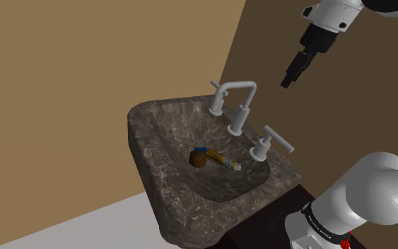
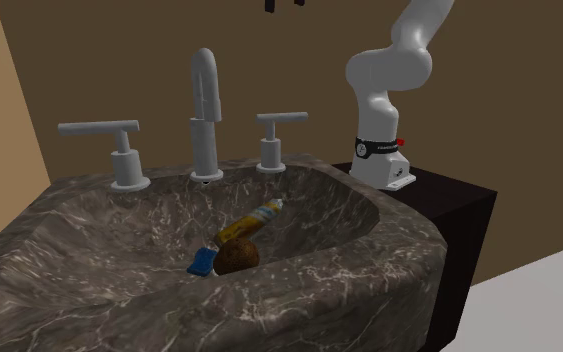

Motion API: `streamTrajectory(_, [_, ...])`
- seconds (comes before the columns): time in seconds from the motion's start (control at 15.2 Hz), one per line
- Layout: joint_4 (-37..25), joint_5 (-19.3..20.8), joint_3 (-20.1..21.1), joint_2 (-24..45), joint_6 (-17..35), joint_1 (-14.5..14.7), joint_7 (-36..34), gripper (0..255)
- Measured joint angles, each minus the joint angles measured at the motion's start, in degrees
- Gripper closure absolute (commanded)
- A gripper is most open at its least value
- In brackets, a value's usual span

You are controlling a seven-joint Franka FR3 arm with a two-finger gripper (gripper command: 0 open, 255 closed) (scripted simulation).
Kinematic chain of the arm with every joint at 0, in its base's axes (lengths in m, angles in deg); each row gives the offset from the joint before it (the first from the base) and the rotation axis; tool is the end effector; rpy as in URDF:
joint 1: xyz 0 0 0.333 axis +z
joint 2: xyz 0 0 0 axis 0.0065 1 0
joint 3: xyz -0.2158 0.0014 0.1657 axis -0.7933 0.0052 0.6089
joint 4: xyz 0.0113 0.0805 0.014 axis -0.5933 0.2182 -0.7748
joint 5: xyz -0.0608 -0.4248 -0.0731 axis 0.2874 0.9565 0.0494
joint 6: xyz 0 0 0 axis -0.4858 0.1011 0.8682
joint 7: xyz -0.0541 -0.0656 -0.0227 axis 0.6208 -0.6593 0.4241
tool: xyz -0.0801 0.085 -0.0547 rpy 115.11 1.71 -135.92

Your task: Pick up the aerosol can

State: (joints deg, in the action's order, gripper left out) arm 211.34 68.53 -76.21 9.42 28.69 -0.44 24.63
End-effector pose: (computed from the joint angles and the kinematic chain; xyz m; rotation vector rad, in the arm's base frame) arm 0.3973 0.0058 0.5521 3.1091 0.2788 0.0999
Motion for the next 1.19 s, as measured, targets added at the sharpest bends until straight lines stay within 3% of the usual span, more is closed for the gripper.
streamTrajectory(0.26, [3.0, 0.19, 0.34, 0.82, 3.36, -0.08, -0.35, 0])
streamTrajectory(0.86, [15.29, 0.77, 2.54, 7.39, 20.32, -0.19, -3.03, 0])
streamTrajectory(1.19, [18.39, 1.99, 3.39, 15.57, 30.56, -0.99, -4.4, 0])
